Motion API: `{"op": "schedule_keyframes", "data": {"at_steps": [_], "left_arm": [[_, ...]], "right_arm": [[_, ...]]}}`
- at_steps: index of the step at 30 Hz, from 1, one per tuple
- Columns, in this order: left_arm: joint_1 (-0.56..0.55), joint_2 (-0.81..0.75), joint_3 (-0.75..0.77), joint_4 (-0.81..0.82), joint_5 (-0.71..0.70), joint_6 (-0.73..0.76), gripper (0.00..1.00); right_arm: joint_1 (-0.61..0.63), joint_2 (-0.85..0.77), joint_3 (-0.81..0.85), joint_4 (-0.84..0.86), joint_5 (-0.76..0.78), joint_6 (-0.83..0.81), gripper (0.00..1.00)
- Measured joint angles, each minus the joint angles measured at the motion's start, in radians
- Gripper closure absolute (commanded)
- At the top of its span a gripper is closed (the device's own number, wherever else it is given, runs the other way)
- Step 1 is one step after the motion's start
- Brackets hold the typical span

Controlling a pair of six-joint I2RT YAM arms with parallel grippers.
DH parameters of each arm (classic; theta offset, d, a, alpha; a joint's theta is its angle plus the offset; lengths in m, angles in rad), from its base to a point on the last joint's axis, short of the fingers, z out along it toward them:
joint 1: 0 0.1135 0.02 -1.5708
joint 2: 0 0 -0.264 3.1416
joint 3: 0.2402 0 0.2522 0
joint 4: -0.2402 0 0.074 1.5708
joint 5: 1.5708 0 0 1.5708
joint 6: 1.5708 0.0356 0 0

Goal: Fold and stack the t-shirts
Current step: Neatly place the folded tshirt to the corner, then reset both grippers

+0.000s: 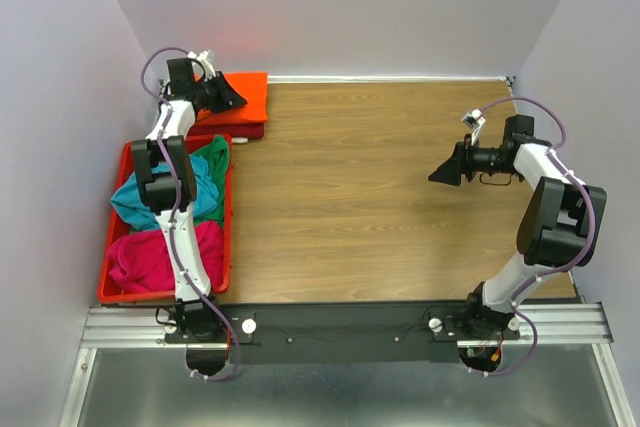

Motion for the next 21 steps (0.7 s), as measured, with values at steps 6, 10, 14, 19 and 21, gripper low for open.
{"op": "schedule_keyframes", "data": {"at_steps": [6, 10, 14, 19, 21], "left_arm": [[0.003, 0.050, 0.027, -0.085, -0.074, 0.035, 0.74], [0.007, 0.061, 0.027, -0.102, -0.094, 0.044, 0.71], [0.008, 0.063, 0.073, -0.135, -0.089, 0.052, 0.64], [0.017, 0.040, 0.169, -0.157, -0.067, 0.074, 0.48], [0.020, -0.012, 0.175, -0.159, -0.066, 0.079, 0.47]], "right_arm": [[0.000, 0.002, 0.002, -0.006, 0.000, -0.006, 0.26], [0.000, 0.002, 0.002, -0.008, 0.000, -0.006, 0.26], [0.000, 0.002, 0.002, -0.009, 0.000, -0.007, 0.26], [0.000, 0.002, 0.002, -0.010, 0.000, -0.007, 0.26], [0.000, 0.002, 0.002, -0.011, 0.000, -0.007, 0.26]]}}
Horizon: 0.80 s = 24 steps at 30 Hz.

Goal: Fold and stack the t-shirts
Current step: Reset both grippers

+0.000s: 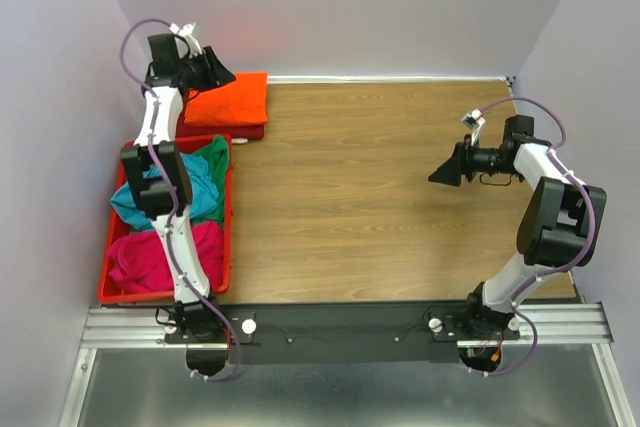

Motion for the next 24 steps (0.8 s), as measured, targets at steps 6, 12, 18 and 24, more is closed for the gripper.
{"op": "schedule_keyframes", "data": {"at_steps": [6, 12, 18, 24], "left_arm": [[0.000, -0.410, -0.274, 0.094, -0.071, 0.084, 0.26], [-0.053, -0.953, -0.751, 0.325, -0.161, 0.144, 0.15], [-0.065, -1.272, -1.117, 0.478, -0.219, 0.154, 0.06], [-0.067, -1.524, -1.320, 0.514, -0.342, 0.158, 0.02]], "right_arm": [[0.000, -0.008, 0.000, -0.002, 0.041, -0.002, 0.25], [0.000, -0.138, -0.058, 0.117, 0.232, 0.081, 0.00], [-0.001, -0.370, -0.159, 0.282, 0.482, 0.195, 0.00], [-0.002, -0.650, -0.267, 0.430, 0.813, 0.436, 0.00]]}}
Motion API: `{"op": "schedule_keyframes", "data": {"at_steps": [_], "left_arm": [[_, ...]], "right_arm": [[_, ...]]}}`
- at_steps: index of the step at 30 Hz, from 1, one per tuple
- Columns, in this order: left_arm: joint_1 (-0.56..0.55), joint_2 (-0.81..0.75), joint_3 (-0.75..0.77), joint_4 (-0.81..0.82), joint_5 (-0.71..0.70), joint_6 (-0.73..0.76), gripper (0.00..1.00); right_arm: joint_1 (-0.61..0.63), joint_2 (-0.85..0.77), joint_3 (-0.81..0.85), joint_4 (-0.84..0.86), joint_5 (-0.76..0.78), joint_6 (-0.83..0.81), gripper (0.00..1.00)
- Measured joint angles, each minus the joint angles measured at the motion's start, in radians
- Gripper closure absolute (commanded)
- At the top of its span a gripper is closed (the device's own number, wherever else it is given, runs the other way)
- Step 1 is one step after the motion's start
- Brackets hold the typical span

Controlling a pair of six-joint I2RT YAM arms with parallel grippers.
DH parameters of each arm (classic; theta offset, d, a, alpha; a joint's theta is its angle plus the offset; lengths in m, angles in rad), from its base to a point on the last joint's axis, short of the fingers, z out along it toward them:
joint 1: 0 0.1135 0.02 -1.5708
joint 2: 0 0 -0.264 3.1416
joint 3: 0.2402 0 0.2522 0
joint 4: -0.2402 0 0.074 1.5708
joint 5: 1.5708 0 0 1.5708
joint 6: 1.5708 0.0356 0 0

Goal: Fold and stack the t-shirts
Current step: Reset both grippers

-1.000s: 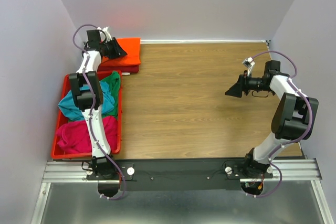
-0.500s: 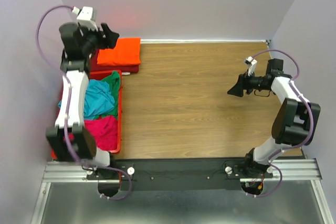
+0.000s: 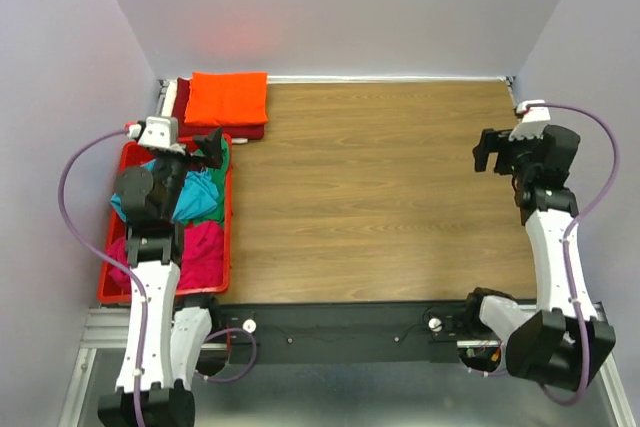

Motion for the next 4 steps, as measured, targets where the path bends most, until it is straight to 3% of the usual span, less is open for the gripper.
{"op": "schedule_keyframes", "data": {"at_steps": [4], "left_arm": [[0.000, -0.114, -0.077, 0.020, -0.032, 0.000, 0.02]], "right_arm": [[0.000, -0.122, -0.026, 0.049, 0.152, 0.097, 0.00]]}}
